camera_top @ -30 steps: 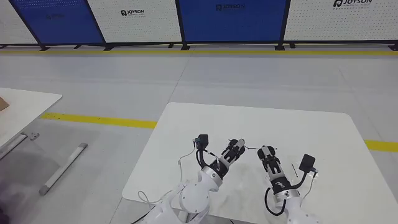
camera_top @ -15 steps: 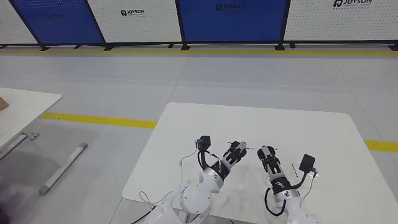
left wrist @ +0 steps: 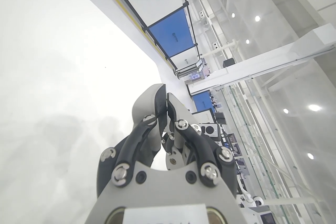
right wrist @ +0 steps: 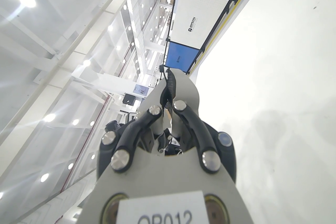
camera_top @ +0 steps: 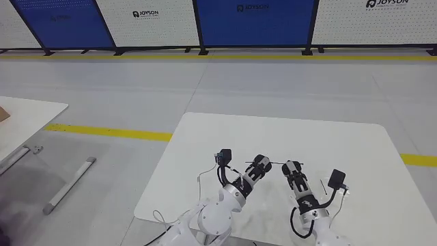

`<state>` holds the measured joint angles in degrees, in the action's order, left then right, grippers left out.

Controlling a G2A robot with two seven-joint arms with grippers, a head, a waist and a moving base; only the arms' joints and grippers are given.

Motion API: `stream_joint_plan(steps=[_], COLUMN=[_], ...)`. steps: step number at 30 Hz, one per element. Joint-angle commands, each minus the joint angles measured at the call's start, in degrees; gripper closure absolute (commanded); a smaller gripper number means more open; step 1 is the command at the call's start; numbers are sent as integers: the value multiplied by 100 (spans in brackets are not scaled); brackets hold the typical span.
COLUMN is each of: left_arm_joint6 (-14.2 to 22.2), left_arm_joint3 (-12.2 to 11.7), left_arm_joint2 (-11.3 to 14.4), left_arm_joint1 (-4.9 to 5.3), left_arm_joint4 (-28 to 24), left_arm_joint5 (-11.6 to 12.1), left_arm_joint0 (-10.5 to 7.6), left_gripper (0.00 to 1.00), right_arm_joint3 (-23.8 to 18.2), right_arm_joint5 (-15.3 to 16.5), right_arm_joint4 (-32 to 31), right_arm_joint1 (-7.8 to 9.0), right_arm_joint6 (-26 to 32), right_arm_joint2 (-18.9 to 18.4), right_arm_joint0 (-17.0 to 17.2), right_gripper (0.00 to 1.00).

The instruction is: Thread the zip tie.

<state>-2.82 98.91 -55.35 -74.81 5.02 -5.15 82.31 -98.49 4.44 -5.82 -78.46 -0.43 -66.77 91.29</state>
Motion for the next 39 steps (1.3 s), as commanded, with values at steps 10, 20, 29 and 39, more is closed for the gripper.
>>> stream_joint_plan(steps=[10,20,29,39], left_arm_joint6=[93,62,-64,-93], left_arm_joint3=[17,32,16,-43], left_arm_joint2=[-23,-63,-53,-36], left_arm_joint1=[0,-8,-32,-57], left_arm_joint4=[41,45,98,135], left_arm_joint5=[52,18,-79,-164], left_arm_joint0=[40,57,37,-8], left_gripper=[100,100,100,100], right_arm_joint3=[-27,-51,-24,15], right_arm_joint5=[-50,66,9,37], right_arm_joint4=[-63,55,82,-68], right_arm_joint1=[-2,-4,-7,-7], right_arm_joint6=[150,128,184,180], right_arm_joint2=[36,-16,-26,-1], right_arm_joint0=[-18,22,2,-12], right_gripper=[100,100,60,58])
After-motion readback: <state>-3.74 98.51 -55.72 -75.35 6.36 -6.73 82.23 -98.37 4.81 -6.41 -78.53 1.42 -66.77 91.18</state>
